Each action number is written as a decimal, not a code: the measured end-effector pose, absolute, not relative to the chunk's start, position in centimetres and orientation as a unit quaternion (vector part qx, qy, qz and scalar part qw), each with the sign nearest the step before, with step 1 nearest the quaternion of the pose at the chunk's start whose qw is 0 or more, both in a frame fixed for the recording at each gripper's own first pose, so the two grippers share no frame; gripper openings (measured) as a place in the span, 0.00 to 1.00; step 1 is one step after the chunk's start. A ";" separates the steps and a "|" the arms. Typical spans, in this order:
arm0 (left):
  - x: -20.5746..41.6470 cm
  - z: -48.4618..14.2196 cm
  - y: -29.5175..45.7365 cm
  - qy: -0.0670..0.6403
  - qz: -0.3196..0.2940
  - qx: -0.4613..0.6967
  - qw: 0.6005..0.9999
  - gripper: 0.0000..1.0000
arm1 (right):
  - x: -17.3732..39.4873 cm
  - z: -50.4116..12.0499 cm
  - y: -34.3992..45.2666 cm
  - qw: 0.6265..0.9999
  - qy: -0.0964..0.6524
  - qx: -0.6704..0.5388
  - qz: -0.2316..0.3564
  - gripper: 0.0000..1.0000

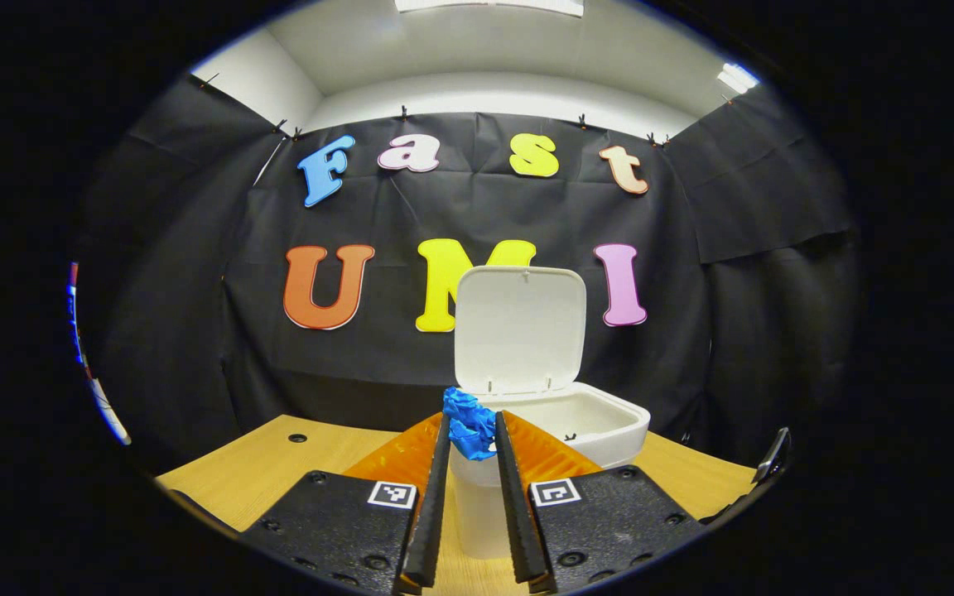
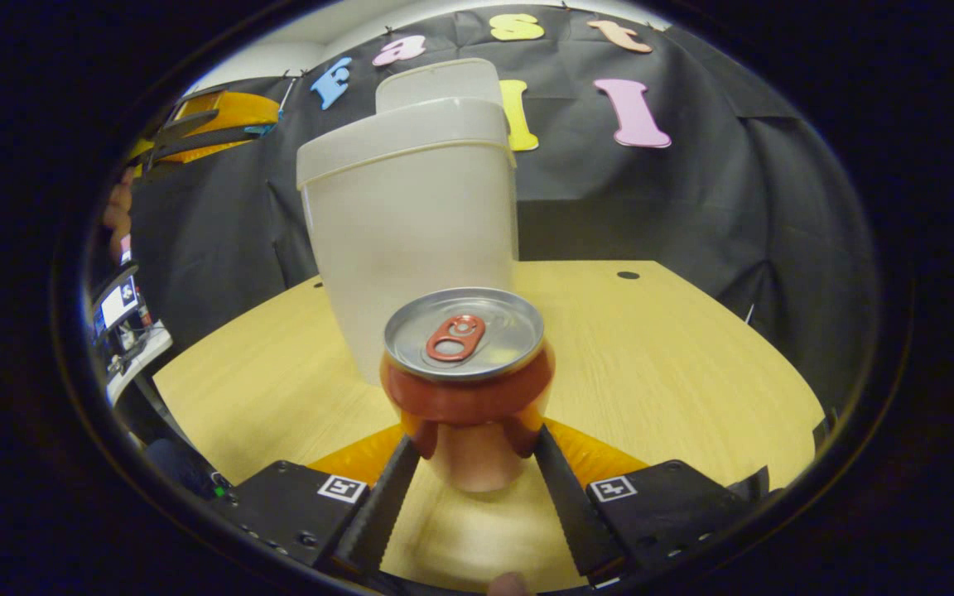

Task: Press the lid of the desktop garbage bin to open it, pick up the crumpled paper on the desktop and throw it into the bin, then pick up the pop can on the desktop and drop it into the bin, and finally close the garbage bin lid.

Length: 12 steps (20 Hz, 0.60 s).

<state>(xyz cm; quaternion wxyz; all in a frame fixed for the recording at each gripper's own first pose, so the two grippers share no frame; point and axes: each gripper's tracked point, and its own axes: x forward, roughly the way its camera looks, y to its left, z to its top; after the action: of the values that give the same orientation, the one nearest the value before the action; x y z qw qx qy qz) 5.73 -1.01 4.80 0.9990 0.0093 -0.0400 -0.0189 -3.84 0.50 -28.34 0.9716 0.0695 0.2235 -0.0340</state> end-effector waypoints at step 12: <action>13.2 3.2 -4.6 0.004 -0.049 0.015 0.999 0.41 | -4.8 -24.5 -1.8 0.979 0.187 0.072 -0.043 0.82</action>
<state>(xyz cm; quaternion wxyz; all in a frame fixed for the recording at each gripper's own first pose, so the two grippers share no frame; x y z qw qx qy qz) 13.23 -4.58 3.22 0.9987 0.0149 0.0043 -0.0488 -4.81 -1.82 -24.52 0.9788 0.0725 0.1866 -0.0427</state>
